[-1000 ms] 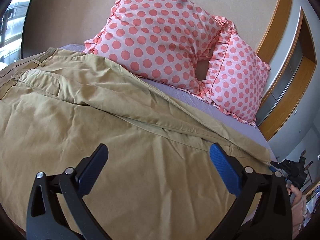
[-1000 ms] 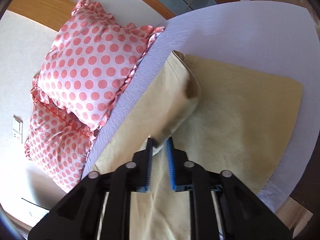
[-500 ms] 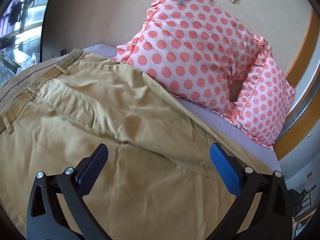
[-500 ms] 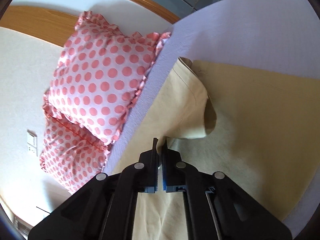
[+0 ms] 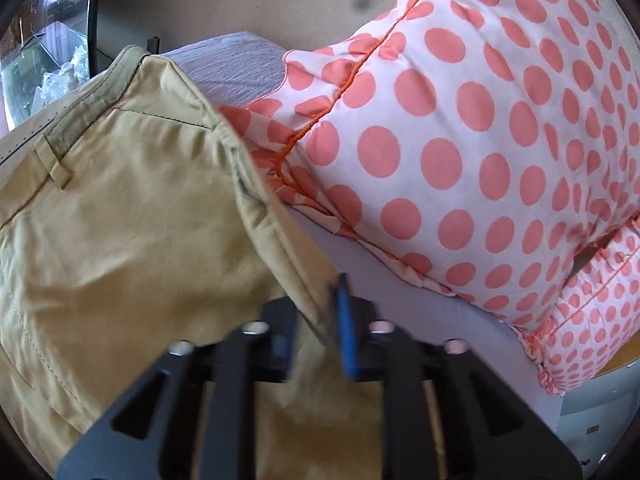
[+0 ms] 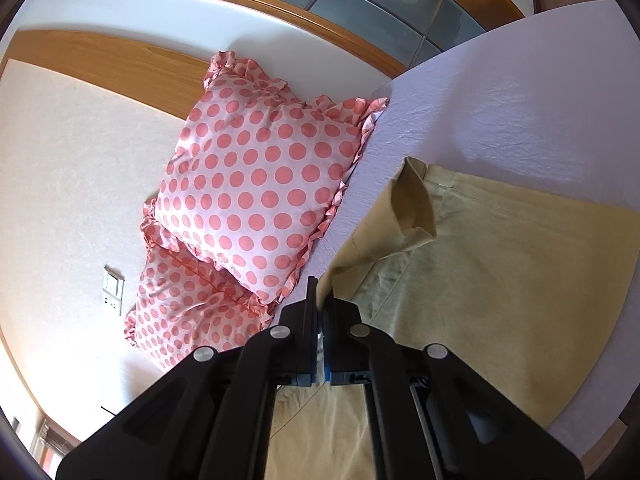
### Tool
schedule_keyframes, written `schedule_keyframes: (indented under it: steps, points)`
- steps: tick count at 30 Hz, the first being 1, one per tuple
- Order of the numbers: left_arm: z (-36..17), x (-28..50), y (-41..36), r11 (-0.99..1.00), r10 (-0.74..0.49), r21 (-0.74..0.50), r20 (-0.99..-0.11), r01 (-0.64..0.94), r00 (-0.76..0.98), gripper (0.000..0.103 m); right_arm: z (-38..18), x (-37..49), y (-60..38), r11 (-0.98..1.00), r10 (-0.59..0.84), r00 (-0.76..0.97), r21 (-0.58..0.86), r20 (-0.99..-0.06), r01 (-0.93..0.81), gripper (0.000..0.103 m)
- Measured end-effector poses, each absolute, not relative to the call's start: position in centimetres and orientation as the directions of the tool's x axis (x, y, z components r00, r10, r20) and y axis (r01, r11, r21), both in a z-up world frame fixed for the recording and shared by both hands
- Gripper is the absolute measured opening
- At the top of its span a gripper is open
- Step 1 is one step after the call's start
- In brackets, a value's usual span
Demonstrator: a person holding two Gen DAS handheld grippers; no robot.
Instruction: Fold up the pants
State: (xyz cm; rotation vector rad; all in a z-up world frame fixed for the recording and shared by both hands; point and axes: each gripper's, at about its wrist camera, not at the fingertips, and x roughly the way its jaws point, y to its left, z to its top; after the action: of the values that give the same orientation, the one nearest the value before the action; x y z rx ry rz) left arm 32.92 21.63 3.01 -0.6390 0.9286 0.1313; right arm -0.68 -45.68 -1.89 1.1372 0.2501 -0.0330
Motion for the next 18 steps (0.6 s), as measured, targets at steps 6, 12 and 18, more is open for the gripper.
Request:
schedule_keyframes:
  steps: [6, 12, 18]
  points:
    - [8.5, 21.3, 21.6, 0.868, -0.121, -0.438, -0.646, -0.236, 0.753, 0.005, -0.8, -2.6, -46.5, 0.44, 0.07, 0.982, 0.889, -0.174, 0.126, 0.002]
    - [6.2, 6.5, 21.8, 0.879, -0.101, -0.423, -0.616, -0.22, 0.781, 0.005, -1.6, -6.0, -47.5, 0.448, 0.037, 0.979, 0.879, -0.2, 0.162, 0.002]
    - [1.3, 0.4, 22.9, 0.814, -0.146, -0.507, -0.651, -0.284, 0.745, 0.005, -5.2, -7.4, -47.6, 0.403, 0.038, 0.956, 0.88, -0.292, 0.253, 0.002]
